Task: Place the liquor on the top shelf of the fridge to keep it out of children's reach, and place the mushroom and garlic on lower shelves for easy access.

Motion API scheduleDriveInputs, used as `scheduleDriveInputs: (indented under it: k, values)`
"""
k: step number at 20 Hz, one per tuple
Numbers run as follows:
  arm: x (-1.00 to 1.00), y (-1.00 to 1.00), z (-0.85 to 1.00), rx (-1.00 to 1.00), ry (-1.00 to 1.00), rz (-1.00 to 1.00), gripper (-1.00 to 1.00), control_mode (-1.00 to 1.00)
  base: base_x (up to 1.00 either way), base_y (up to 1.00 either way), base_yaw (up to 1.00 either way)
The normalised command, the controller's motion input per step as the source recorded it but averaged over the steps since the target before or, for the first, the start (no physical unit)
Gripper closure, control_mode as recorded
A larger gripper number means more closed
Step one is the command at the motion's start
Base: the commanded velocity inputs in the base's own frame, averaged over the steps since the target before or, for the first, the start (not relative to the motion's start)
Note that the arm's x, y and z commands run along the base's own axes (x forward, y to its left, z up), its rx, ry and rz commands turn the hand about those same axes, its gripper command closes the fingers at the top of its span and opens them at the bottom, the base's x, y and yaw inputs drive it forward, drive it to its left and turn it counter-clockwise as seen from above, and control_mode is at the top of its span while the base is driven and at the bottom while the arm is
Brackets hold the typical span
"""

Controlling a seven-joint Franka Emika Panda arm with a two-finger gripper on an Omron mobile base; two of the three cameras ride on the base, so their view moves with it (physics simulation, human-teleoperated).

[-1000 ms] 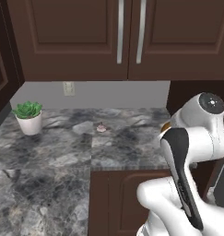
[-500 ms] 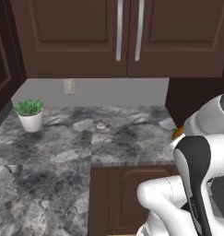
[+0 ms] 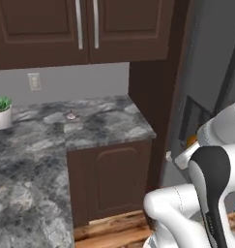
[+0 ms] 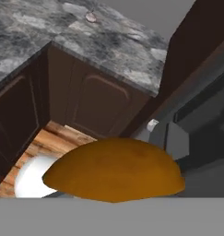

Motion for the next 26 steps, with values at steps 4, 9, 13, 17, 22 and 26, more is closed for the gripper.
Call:
scheduleDriveInputs:
  k: [4,9,13,17,22,26]
  values:
    - [0.0,0.0,0.0,0.0,0.0,0.0,1.0,1.0,-0.4,-0.34,-0.67]
    - [0.0,0.0,0.0,0.0,0.0,0.0,1.0,1.0,-0.05,-0.57,-0.69]
    - [0.0,0.0,0.0,0.0,0.0,0.0,1.0,1.0,0.1,-0.69,-0.63]
    - [0.0,0.0,0.0,0.0,0.0,0.0,1.0,1.0,0.31,-0.74,-0.53]
    - [0.0,0.0,0.0,0.0,0.0,0.0,1.0,1.0,0.48,-0.48,-0.08]
    - [0.0,0.0,0.0,0.0,0.0,0.0,1.0,1.0,0.49,-0.53,0.49]
